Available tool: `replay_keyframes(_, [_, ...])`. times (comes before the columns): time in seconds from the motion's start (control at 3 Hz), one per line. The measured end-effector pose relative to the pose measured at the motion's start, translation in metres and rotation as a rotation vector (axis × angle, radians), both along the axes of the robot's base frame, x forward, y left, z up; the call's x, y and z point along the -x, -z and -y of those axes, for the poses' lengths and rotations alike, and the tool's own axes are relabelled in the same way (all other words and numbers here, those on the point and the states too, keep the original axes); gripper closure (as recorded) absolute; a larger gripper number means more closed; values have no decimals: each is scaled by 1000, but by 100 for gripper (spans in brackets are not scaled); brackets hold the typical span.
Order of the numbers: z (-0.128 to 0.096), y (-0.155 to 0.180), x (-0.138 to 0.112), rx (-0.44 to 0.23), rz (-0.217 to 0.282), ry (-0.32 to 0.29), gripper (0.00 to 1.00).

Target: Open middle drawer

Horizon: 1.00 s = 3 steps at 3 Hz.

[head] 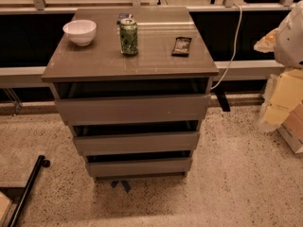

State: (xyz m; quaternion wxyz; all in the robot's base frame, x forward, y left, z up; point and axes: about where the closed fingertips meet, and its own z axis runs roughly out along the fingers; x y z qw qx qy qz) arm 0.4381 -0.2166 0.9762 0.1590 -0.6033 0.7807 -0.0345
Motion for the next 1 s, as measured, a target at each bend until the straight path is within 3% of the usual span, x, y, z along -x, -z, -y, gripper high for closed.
replay_keyframes(0.33, [0, 0, 0, 0, 0, 0, 0])
replay_keyframes(1.0, [7, 32, -9, -25, 58, 13, 0])
